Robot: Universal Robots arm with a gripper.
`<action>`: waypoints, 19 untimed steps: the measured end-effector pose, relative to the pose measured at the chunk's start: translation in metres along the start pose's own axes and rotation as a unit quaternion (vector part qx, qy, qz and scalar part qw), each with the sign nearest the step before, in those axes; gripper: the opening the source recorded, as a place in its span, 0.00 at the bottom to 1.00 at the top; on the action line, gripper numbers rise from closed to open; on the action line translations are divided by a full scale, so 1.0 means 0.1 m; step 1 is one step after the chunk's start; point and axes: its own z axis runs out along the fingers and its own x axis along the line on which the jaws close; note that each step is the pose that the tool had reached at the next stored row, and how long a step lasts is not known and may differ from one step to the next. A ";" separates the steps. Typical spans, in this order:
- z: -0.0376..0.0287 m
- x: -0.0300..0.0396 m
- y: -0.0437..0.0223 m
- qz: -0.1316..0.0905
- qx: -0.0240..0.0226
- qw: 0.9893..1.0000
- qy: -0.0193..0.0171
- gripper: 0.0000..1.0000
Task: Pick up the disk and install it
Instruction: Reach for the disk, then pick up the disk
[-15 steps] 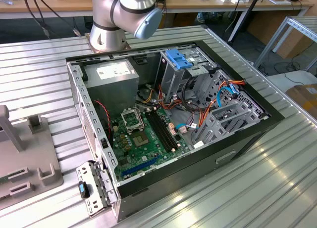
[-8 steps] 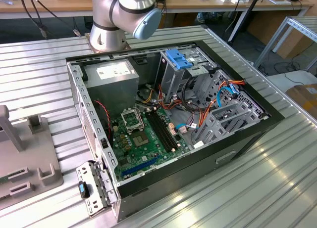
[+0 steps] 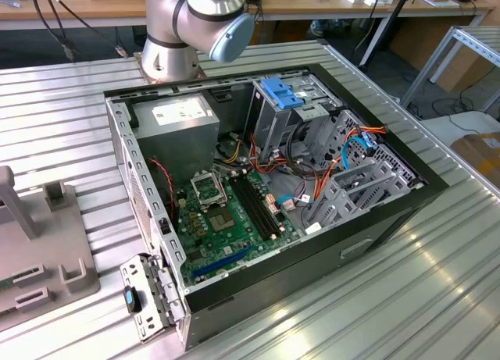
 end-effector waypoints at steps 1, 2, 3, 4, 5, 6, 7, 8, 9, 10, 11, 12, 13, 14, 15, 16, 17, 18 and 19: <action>0.001 0.010 0.006 0.000 0.000 1.000 0.000 0.11; 0.002 0.017 0.011 0.000 0.000 1.000 0.000 0.11; 0.003 0.027 0.019 0.000 0.000 1.000 0.000 0.11; 0.004 0.033 0.024 0.000 0.000 1.000 0.000 0.11; 0.005 0.041 0.035 0.000 0.000 1.000 0.000 0.11; 0.007 0.049 0.048 0.000 0.000 1.000 0.000 0.11; 0.008 0.056 0.063 0.000 0.000 1.000 0.000 0.11; 0.011 0.062 0.079 0.000 0.000 1.000 0.000 0.11; 0.015 0.068 0.101 0.000 0.000 1.000 0.000 0.11; 0.018 0.075 0.118 0.000 0.000 1.000 0.000 0.11; 0.019 0.079 0.127 0.000 0.000 1.000 0.000 0.11; 0.019 0.079 0.127 0.000 0.000 1.000 0.000 0.11; 0.019 0.079 0.131 0.000 0.000 1.000 0.000 0.11; 0.019 0.080 0.135 0.000 0.000 1.000 0.000 0.11; 0.019 0.079 0.135 0.000 0.000 1.000 0.000 0.11; 0.019 0.080 0.135 0.000 0.000 1.000 0.000 0.11; 0.019 0.080 0.135 0.000 0.000 1.000 0.000 0.11; 0.019 0.080 0.135 0.000 0.000 1.000 0.000 0.11; 0.019 0.080 0.135 0.000 0.000 1.000 0.000 0.11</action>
